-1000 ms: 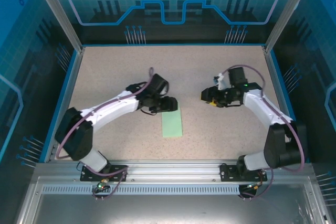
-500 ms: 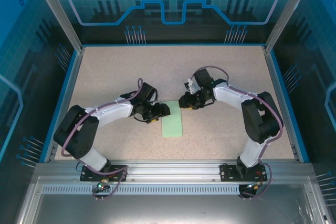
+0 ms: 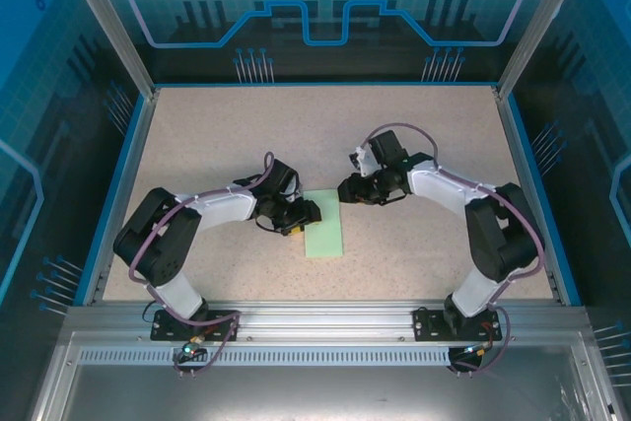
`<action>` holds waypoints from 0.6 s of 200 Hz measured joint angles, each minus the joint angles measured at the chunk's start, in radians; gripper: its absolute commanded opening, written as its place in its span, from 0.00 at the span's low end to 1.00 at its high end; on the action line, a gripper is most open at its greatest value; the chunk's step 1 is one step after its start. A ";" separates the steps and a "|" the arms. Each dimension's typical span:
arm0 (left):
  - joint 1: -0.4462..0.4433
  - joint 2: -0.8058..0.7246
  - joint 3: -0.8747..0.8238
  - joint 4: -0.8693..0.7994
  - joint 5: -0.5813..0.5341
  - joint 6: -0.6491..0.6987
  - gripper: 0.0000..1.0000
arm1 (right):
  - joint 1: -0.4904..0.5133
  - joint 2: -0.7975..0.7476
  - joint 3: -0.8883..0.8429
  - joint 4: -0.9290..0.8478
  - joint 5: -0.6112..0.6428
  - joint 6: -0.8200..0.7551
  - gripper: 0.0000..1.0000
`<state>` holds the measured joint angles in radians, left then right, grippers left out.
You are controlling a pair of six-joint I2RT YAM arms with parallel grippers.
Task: Fold a paper plane with a square sheet of paper (fold left side to right side)
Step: Third fold the triangle at the center of the table.
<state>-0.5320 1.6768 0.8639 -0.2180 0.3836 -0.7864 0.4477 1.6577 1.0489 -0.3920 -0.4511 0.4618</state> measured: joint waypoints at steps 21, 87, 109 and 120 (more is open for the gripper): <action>0.000 0.000 -0.008 0.004 0.004 0.003 0.44 | 0.000 -0.066 -0.044 0.018 0.026 -0.009 0.39; 0.000 -0.008 -0.014 -0.010 0.007 0.001 0.14 | 0.068 -0.288 -0.197 0.074 0.130 -0.106 0.52; 0.000 -0.023 -0.014 -0.015 0.008 0.001 0.09 | 0.179 -0.367 -0.266 0.088 0.216 -0.175 0.55; 0.000 -0.030 -0.014 -0.017 0.010 -0.001 0.08 | 0.249 -0.399 -0.297 0.101 0.266 -0.210 0.58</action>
<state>-0.5320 1.6470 0.8497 -0.2352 0.3939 -0.7872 0.6968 1.2587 0.7521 -0.2913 -0.1848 0.2520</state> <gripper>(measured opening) 0.094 0.559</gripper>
